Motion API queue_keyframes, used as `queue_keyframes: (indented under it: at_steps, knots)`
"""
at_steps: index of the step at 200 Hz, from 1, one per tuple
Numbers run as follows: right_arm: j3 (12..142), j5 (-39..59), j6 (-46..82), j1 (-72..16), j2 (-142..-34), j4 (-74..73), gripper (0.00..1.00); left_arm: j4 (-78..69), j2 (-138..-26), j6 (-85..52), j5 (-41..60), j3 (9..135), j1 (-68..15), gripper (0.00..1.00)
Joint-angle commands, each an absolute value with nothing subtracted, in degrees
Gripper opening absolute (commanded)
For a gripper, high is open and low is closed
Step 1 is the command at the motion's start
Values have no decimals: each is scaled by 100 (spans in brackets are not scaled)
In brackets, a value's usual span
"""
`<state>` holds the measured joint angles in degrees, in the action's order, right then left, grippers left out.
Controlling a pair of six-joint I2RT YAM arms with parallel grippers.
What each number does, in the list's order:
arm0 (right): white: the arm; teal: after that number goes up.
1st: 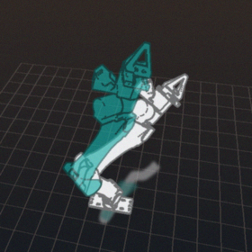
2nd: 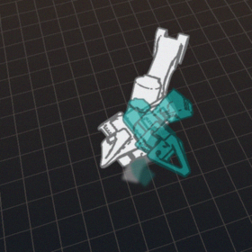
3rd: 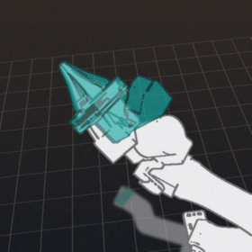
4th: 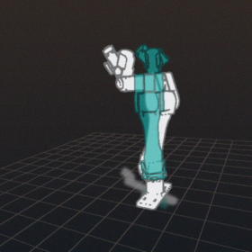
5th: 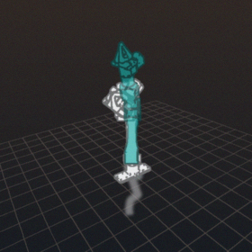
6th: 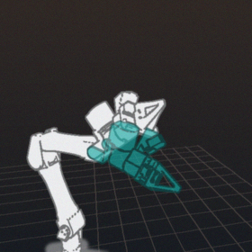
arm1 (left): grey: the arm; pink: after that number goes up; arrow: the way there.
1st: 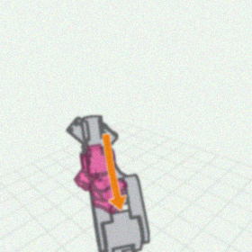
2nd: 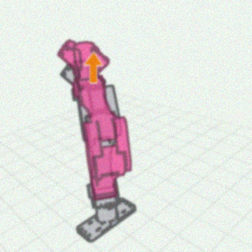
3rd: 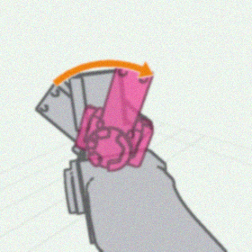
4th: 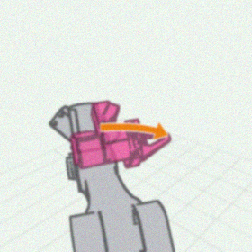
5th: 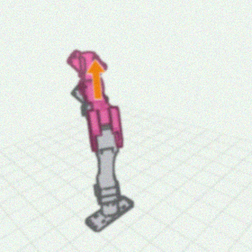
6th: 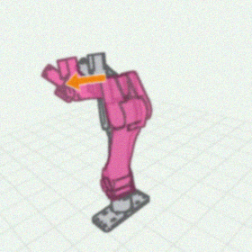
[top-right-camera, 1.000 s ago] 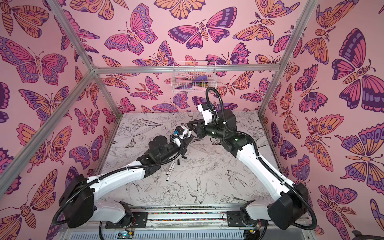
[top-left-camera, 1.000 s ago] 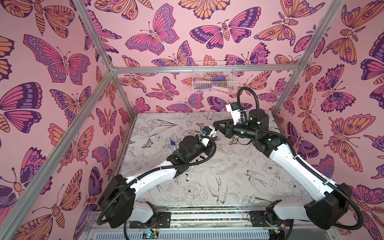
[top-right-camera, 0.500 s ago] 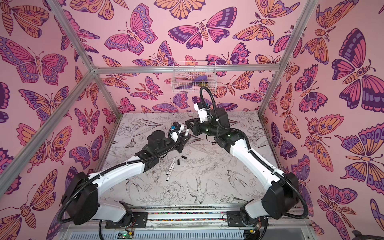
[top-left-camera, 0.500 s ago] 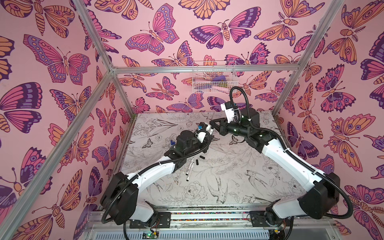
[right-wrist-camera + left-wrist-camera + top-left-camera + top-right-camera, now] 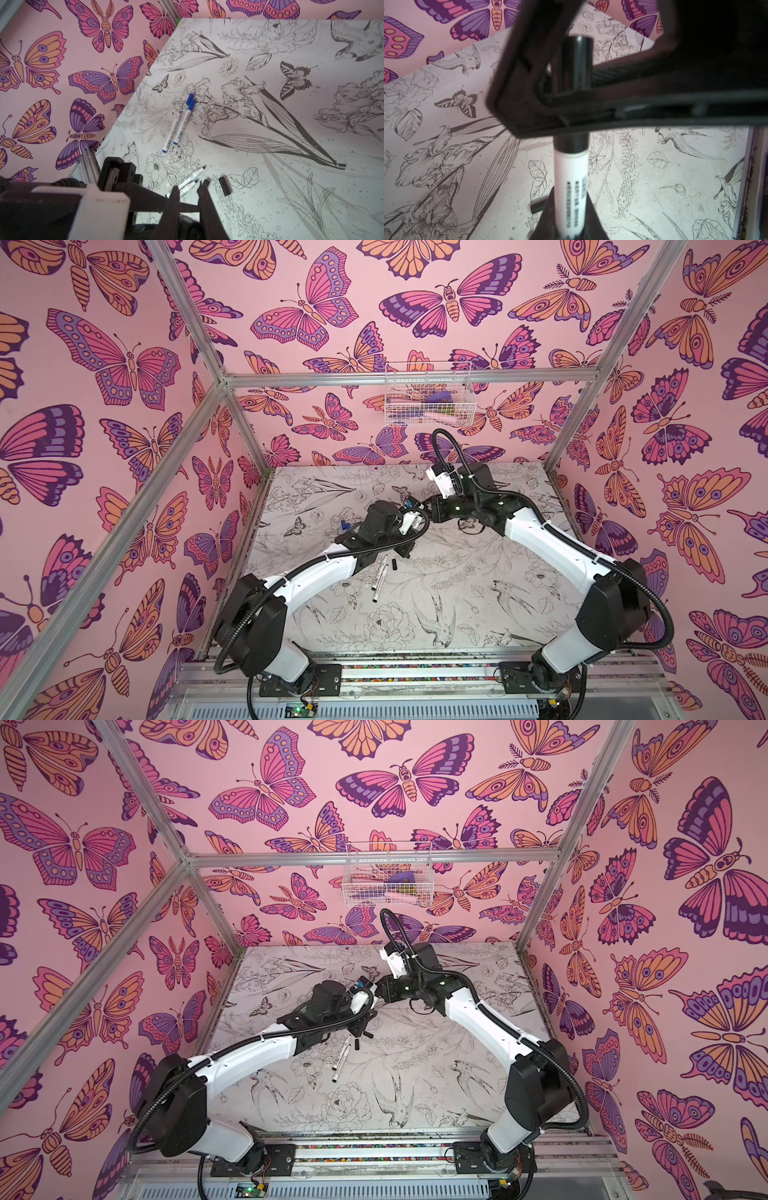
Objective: Insert the pens into the pen caps
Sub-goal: 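Push the black cap down onto the marker while the left gripper holds it, then set the capped marker down with the left gripper while the right gripper withdraws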
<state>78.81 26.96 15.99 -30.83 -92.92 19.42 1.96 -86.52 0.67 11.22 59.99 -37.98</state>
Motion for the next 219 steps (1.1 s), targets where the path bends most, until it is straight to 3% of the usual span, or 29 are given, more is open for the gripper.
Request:
queue_keyframes:
  at_steps: [1, 48, 108, 156, 186, 219]
  knots:
    - [7332, 3316, 1053, -3743, -9899, 4726, 0, -6063, -8401, -308, 1095, 7227, -3595, 0]
    - [7390, 3419, 1048, -3732, -9944, 4663, 0, -6440, -8630, -802, 1169, 7435, -3520, 0]
    - [7017, 4341, 1694, -2909, -9548, 3858, 0, -7221, -8409, -2649, 1123, 6708, -2796, 0]
    - [6934, 4253, 1566, -2927, -9575, 4071, 0, -7479, -8200, -3230, 957, 6259, -2440, 0]
    - [6891, 4119, 1610, -2841, -9404, 3965, 0, -6810, -7991, -3054, 1042, 6181, -2329, 0]
    - [6801, 4695, 2489, -2442, -9118, 2829, 0, -5390, -7786, -2936, 1441, 5736, -2470, 0]
